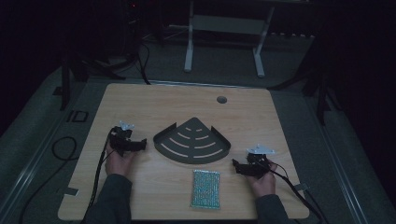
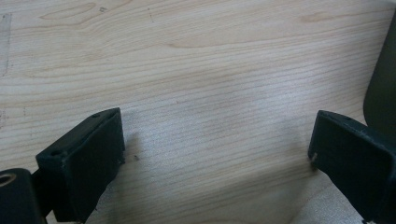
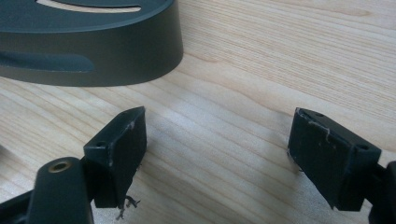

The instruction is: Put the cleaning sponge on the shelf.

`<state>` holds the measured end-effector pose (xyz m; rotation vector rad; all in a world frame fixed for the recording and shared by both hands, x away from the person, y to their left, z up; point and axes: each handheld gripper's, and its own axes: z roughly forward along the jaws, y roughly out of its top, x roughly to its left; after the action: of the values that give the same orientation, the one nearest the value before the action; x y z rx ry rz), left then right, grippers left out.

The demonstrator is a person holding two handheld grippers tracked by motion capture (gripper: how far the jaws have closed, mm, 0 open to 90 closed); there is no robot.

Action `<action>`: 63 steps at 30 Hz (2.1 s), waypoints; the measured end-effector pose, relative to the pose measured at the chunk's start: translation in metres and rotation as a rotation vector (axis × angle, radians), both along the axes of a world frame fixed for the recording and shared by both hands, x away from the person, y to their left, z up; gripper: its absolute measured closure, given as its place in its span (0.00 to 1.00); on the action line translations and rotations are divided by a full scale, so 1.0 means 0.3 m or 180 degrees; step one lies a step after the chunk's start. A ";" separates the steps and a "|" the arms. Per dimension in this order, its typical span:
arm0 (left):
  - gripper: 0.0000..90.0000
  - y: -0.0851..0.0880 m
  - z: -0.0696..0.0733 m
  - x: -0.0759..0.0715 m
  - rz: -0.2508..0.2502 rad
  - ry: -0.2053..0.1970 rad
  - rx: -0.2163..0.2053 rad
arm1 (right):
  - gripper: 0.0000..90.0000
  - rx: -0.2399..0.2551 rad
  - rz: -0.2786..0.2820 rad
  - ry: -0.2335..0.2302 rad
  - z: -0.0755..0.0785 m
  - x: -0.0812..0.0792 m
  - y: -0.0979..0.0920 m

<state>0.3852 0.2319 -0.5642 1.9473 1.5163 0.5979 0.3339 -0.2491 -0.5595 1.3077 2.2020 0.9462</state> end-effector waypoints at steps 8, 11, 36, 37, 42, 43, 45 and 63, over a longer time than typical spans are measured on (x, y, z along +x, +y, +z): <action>0.05 -0.002 0.000 0.000 0.0018 0.0002 0.0003 | 0.24 0.0000 -0.0023 -0.0008 0.001 -0.001 -0.002; 0.05 -0.002 0.000 0.001 0.0023 0.0002 0.0003 | 0.29 0.0006 -0.0056 -0.0013 0.002 -0.002 -0.004; 0.05 -0.004 0.000 0.001 0.0038 -0.0001 0.0000 | 1.00 0.0024 0.0714 0.0031 0.080 -0.202 0.138; 0.05 -0.004 0.000 0.001 0.0039 0.0000 -0.0001 | 1.00 0.0002 0.0758 0.0033 0.078 -0.210 0.150; 0.05 -0.003 0.000 0.001 0.0037 0.0000 0.0000 | 1.00 0.0011 0.0904 0.0035 0.079 -0.235 0.191; 0.05 -0.003 0.000 0.001 0.0037 -0.0001 -0.0001 | 1.00 0.0029 0.0980 0.0050 0.080 -0.245 0.207; 0.05 -0.004 0.000 0.001 0.0039 0.0000 -0.0001 | 1.00 0.0039 0.1036 0.0061 0.079 -0.254 0.220; 0.05 -0.004 0.000 0.001 0.0037 -0.0001 -0.0001 | 1.00 -0.0064 0.1071 0.0104 0.078 -0.258 0.211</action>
<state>0.3856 0.2308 -0.5642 1.9392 1.5285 0.6029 0.2564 -0.1859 -0.5361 0.9653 2.4998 1.0222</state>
